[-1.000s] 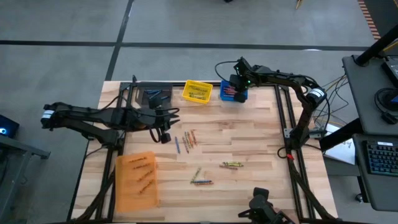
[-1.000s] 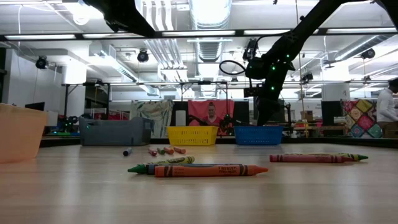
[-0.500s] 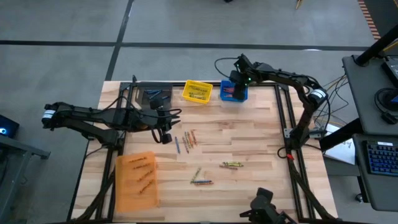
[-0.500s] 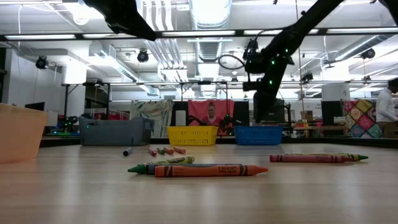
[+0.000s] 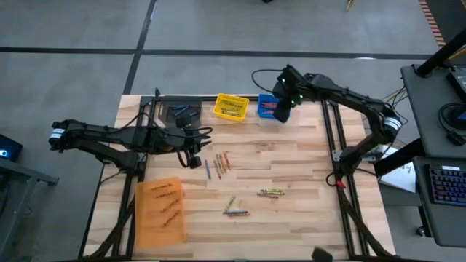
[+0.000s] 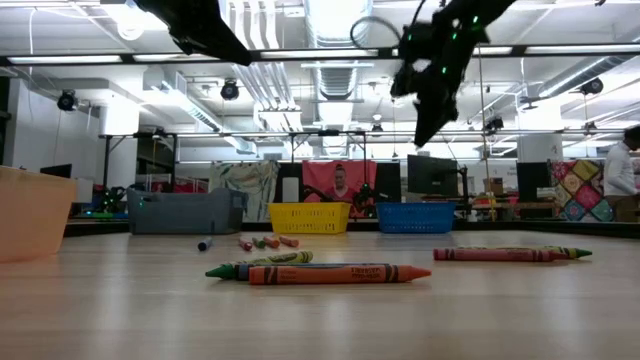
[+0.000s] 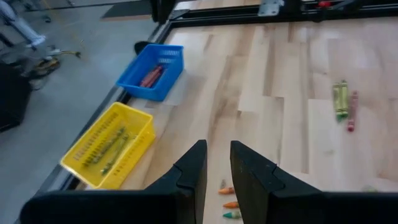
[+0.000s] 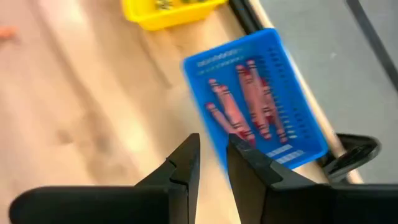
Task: Sort crayons
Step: Put the orange crayon into the orange bin
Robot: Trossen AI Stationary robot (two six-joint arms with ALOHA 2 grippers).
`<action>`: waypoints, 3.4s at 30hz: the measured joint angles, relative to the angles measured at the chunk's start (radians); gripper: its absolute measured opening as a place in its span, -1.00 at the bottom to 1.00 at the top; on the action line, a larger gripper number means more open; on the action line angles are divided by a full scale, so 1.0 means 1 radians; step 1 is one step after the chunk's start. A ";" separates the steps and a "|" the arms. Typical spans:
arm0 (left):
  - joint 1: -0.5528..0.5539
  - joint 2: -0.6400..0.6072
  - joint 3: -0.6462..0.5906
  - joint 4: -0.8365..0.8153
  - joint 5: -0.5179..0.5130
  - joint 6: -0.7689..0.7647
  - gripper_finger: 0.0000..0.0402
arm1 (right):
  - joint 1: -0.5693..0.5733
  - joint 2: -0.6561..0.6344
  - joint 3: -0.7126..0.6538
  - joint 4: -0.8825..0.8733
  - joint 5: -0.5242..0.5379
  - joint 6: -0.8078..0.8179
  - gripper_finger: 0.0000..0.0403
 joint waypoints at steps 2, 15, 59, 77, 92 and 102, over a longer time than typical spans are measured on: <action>0.000 0.000 0.000 0.007 0.037 0.008 -0.73 | 0.041 -0.041 -0.010 -0.019 -0.001 0.046 -0.66; 0.004 0.189 0.021 0.094 0.220 0.231 -0.81 | 0.381 -0.221 -0.118 -0.054 -0.001 0.277 -0.67; 0.251 0.826 0.346 -0.231 0.527 0.804 -0.71 | 0.782 -0.263 -0.437 0.294 0.013 0.649 -0.63; 0.251 0.828 0.326 -0.176 0.527 0.827 -0.49 | 0.782 -0.263 -0.437 0.298 0.016 0.646 -0.62; 0.253 0.859 0.309 -0.140 0.529 0.821 -0.49 | 0.782 -0.263 -0.437 0.299 0.037 0.646 -0.58; 0.261 0.870 0.313 -0.136 0.531 0.821 -0.59 | 0.782 -0.263 -0.437 0.299 0.037 0.646 -0.58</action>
